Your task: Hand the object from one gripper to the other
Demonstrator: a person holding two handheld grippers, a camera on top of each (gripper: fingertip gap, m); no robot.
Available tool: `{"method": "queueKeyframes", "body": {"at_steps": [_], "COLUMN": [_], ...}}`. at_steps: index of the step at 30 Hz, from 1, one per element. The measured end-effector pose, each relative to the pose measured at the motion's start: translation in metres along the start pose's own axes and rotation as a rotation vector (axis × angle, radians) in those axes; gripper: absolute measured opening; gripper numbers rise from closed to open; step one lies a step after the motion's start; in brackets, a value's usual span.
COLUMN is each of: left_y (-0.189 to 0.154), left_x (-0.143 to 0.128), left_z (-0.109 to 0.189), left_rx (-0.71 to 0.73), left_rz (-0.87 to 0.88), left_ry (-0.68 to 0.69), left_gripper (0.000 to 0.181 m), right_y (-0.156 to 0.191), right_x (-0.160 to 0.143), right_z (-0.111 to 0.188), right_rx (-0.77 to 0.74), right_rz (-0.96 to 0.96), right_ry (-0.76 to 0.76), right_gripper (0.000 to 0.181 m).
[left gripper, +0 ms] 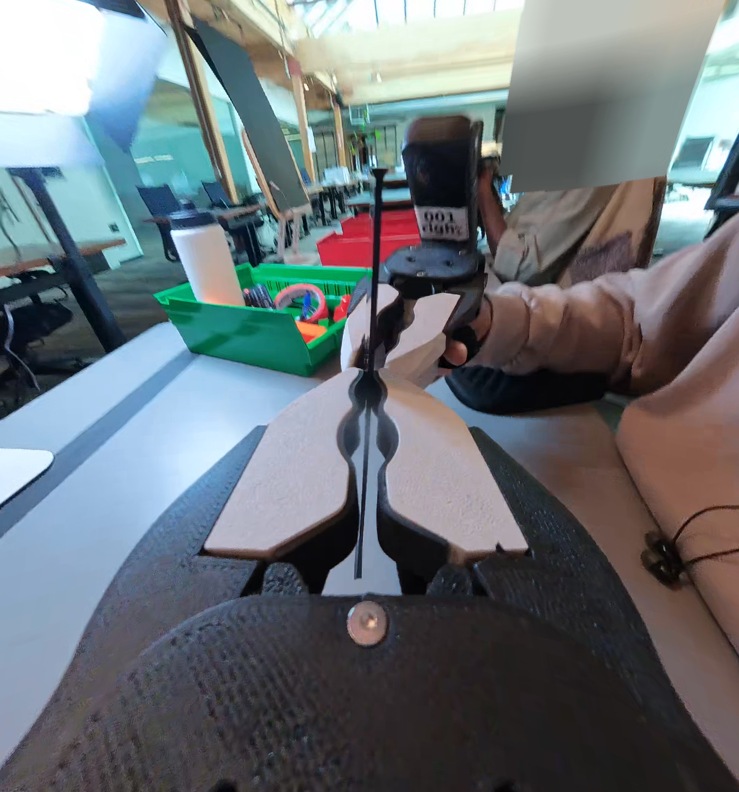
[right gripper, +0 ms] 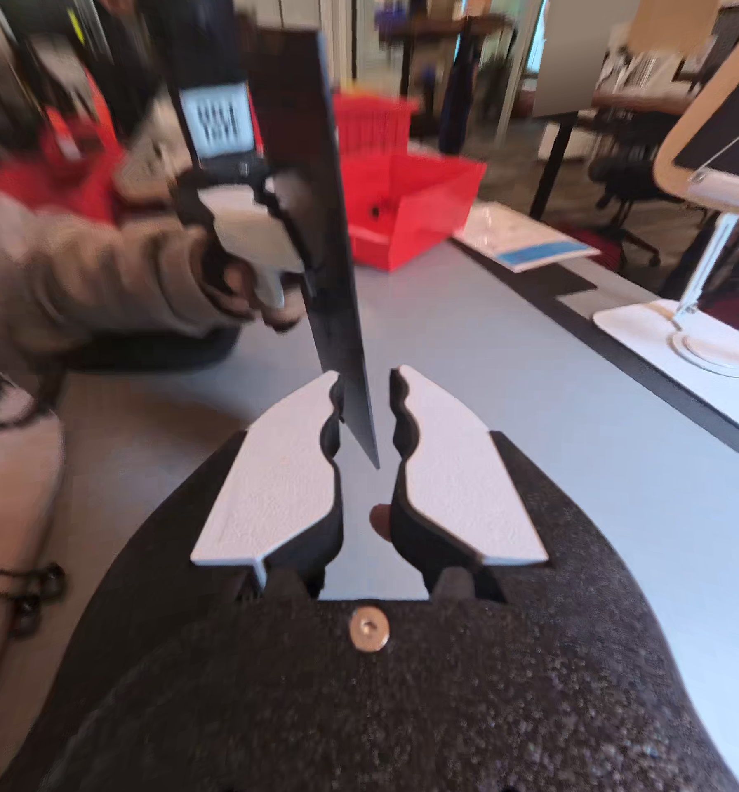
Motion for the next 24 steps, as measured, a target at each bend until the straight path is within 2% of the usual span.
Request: {"method": "queueKeyframes", "body": {"at_steps": [1, 3, 5, 8, 9, 10, 11, 14, 17, 20, 24], "left_y": [0.004, 0.011, 0.018, 0.021, 0.021, 0.019, 0.017, 0.019, 0.028, 0.042, 0.046], "left_x": [0.005, 0.015, 0.026, 0.033, 0.032, 0.029, 0.025, 0.02, 0.006, -0.012, -0.022], "left_z": [0.006, 0.018, 0.028, 0.036, 0.035, 0.033, 0.029, 0.026, 0.023, 0.022, 0.018], "left_rx": [0.029, 0.067, 0.092, 0.085, 0.081, 0.068, 0.056, 0.038, 0.052, 0.119, 0.05], "left_rz": [0.013, 0.066, 0.164, 0.339, 0.386, 0.423, 0.447, 0.447, 0.452, 0.567, 0.824], "left_ry": [-0.047, -0.179, -0.34, -0.555, -0.598, -0.617, -0.609, -0.56, -0.395, -0.293, -0.339], "left_gripper": [0.002, 0.002, 0.002, 0.002, 0.001, 0.002, 0.001, 0.002, 0.005, 0.019, 0.042], "right_y": [-0.003, -0.006, -0.002, 0.015, 0.021, 0.025, 0.029, 0.028, 0.012, 0.0, 0.006], "right_x": [0.004, 0.0, -0.009, -0.011, -0.008, -0.003, 0.002, 0.004, 0.004, 0.003, 0.006], "right_z": [0.005, 0.005, -0.005, -0.021, -0.024, -0.024, -0.023, -0.019, -0.007, 0.002, 0.009], "right_rx": [0.032, 0.081, 0.134, 0.275, 0.316, 0.354, 0.379, 0.329, 0.251, 0.044, -0.267], "right_rz": [-0.064, -0.147, -0.192, -0.347, -0.394, -0.414, -0.407, -0.31, -0.295, -0.032, 0.538], "right_ry": [-0.058, -0.078, -0.091, -0.216, -0.271, -0.323, -0.348, -0.297, -0.299, -0.272, -0.237], "right_gripper": [0.027, 0.046, 0.054, 0.056, 0.049, 0.033, 0.006, 0.002, 0.002, 0.002, 0.002]}}
Point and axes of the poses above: each gripper's, where its closed fingertips meet, z back along the fingers, x out of its top, y = z × x across the jaws, the point moved 5 cm from there along z, back along the fingers, and after that the axes turned 9 degrees about -z, right-handed, at the moved point
